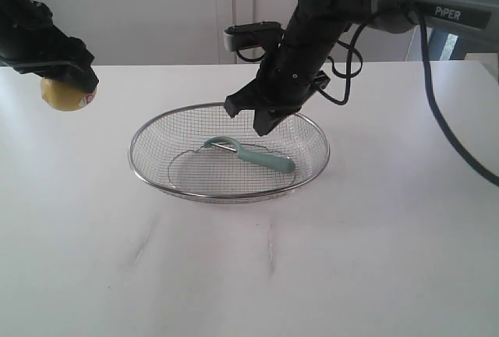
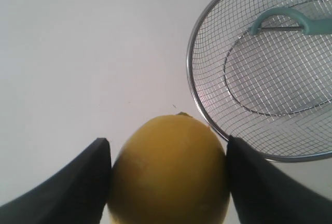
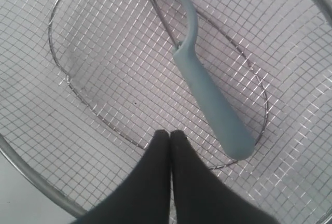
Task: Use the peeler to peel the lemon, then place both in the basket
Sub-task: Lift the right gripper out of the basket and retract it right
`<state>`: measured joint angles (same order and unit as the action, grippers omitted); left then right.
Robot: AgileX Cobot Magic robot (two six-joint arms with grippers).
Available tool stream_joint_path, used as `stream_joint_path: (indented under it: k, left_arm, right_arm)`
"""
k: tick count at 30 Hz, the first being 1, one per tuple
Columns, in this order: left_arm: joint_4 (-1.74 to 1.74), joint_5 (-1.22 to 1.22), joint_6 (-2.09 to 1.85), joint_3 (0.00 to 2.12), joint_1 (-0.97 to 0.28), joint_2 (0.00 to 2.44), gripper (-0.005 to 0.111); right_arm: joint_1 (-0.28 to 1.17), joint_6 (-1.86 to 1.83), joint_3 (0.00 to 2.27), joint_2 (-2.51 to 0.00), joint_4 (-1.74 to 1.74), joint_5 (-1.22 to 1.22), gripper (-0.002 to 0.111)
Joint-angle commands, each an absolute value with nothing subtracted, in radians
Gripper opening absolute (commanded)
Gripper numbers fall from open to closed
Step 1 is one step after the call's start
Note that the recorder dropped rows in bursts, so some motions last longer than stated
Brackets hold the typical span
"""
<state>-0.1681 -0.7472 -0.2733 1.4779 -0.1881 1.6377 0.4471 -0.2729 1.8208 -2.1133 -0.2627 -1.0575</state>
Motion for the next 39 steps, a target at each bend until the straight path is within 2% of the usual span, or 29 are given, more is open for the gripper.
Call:
stream_joint_path:
  k: [1, 6, 15, 25, 39]
  left_arm:
    - [-0.179, -0.755, -0.265, 1.475, -0.191, 1.623, 0.000]
    - [-0.179, -0.755, -0.265, 1.475, -0.191, 1.623, 0.000]
    - [-0.183, -0.755, -0.265, 1.475, -0.191, 1.623, 0.000]
    - [-0.183, -0.754, -0.265, 1.475, -0.191, 1.623, 0.000]
    - [-0.183, -0.749, -0.265, 1.475, -0.191, 1.623, 0.000]
  right_arm:
    - [0.447, -0.209, 1.824, -2.087, -0.265, -1.064, 0.000]
    - [0.428, -0.122, 1.824, -2.041, -0.255, -1.072, 0.000]
    - [0.237, 0.036, 1.824, -1.978, -0.237, -1.166, 0.000]
    - [0.092, 0.159, 1.824, -1.968, -0.175, -1.221, 0.000]
    - [0.041, 0.199, 1.824, -1.968, -0.160, -1.221, 0.000]
